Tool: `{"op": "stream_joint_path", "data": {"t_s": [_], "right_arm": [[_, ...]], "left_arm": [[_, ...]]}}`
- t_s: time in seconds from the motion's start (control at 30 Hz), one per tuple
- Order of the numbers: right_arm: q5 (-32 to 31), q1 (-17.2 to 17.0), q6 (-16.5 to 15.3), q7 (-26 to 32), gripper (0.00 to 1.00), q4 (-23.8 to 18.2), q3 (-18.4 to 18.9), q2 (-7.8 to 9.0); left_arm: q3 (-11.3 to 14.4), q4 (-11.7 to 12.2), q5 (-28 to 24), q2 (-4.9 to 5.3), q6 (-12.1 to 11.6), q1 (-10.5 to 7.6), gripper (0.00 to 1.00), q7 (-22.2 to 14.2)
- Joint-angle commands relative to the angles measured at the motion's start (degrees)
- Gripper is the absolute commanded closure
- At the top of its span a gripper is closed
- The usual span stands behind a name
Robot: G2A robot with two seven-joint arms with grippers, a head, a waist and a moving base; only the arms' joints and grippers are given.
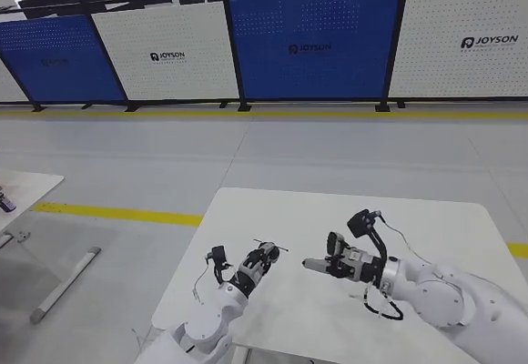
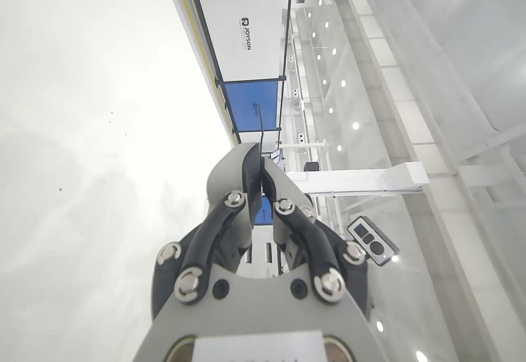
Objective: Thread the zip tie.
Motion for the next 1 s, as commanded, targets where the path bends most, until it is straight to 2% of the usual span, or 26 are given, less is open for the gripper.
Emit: {"op": "stream_joint_path", "data": {"t_s": [0.0, 0.1, 0.17, 0.3, 0.4, 0.97], "right_arm": [[5.6, -0.7, 0.0, 5.0, 0.0, 1.0, 2.0, -0.16], [12.6, -2.6, 0.0, 12.2, 0.0, 4.1, 5.5, -0.64], [14.2, -3.9, 0.0, 14.9, 0.0, 5.8, 7.3, -1.25], [17.6, -6.7, 0.0, 21.1, 0.0, 8.3, 11.5, -3.16], [19.7, -8.6, 0.0, 26.0, 0.0, 12.3, 13.8, -5.39], [19.7, -8.8, 0.0, 25.8, 0.0, 12.2, 13.8, -5.42]], "left_arm": [[0.0, 0.2, 0.8, -0.08, -0.6, 0.01, 1.0, -0.6], [-0.3, -0.2, 1.2, 0.02, -1.6, 1.09, 1.0, -3.4], [-0.9, -0.8, 0.9, 0.12, -2.3, 1.95, 1.0, -4.9], [-2.1, -1.6, 0.3, 0.29, -3.0, 3.29, 1.0, -7.5], [-2.5, -1.8, 0.1, 0.31, -3.0, 3.56, 1.0, -8.0], [-2.3, -1.7, 0.4, 0.25, -2.7, 3.35, 1.0, -8.0]]}}
